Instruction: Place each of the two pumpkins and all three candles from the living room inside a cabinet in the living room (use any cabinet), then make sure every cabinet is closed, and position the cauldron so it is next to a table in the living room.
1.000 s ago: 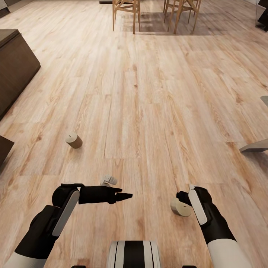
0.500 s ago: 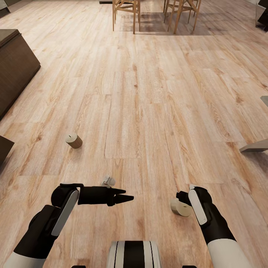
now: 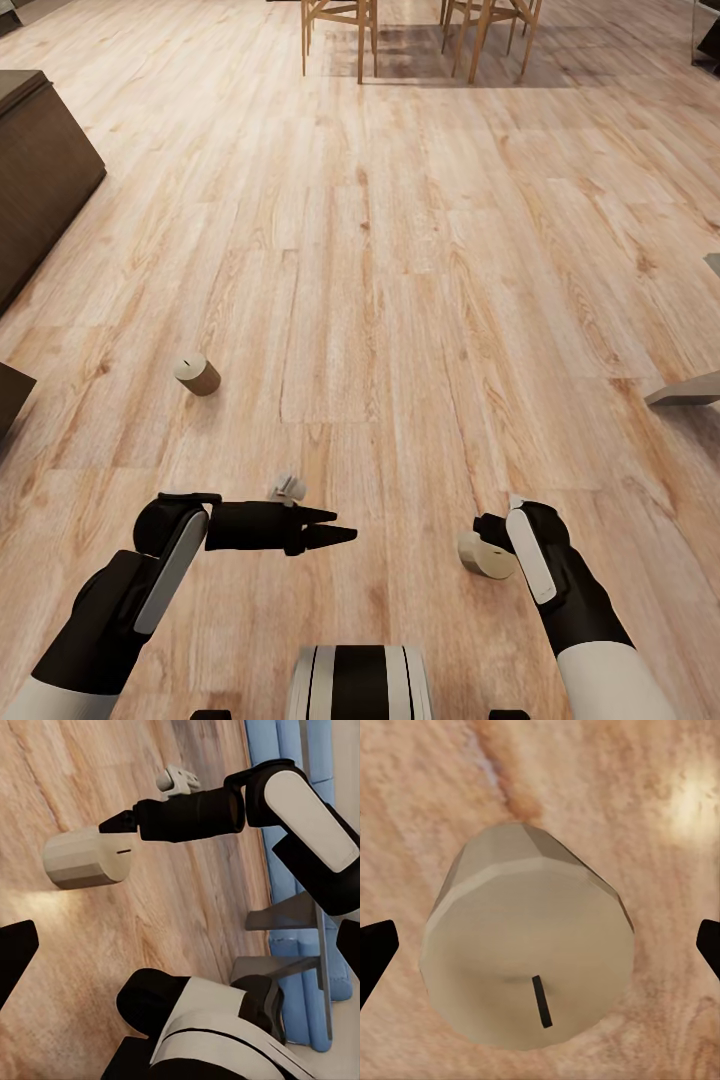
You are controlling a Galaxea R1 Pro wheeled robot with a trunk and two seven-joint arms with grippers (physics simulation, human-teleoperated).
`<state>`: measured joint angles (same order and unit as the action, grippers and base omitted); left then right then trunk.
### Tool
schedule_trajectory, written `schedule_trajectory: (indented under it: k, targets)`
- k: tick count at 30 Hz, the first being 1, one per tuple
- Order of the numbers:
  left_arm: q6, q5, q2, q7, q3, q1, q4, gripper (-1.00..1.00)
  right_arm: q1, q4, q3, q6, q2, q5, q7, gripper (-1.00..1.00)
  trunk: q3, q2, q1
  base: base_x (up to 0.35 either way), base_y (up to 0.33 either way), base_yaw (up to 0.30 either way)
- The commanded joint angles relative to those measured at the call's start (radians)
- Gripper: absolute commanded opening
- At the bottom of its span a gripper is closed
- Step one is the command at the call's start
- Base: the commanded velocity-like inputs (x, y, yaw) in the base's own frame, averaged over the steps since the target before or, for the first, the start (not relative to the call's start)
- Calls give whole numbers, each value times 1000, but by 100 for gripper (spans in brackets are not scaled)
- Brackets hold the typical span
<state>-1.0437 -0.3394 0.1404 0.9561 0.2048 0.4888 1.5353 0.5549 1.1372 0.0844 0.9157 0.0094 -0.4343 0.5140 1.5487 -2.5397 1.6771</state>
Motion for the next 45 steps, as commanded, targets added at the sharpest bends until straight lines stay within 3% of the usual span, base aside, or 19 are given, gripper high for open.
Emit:
schedule_trajectory:
  k: [1, 5, 12, 33, 45]
  targets:
    - [-4, 0, 1, 2, 1, 1, 0, 100, 0, 1, 1, 2, 1, -11, 9, 100, 1, 0, 0, 0, 0, 0]
    - [-4, -1, 1, 3, 1, 1, 0, 100, 0, 1, 1, 2, 1, -11, 9, 100, 1, 0, 0, 0, 0, 0]
    - [-4, 0, 1, 3, 1, 0, 0, 100, 0, 1, 1, 2, 1, -11, 9, 100, 28, -2, 3, 0, 0, 0]
    - [-4, 0, 1, 3, 1, 1, 0, 100, 0, 0, -7, 2, 1, -12, 8, 100, 28, -2, 3, 0, 0, 0]
    - [-4, 0, 0, 3, 1, 0, 0, 100, 0, 0, -5, 3, 0, 2, -62, 100, 32, -2, 3, 0, 0, 0]
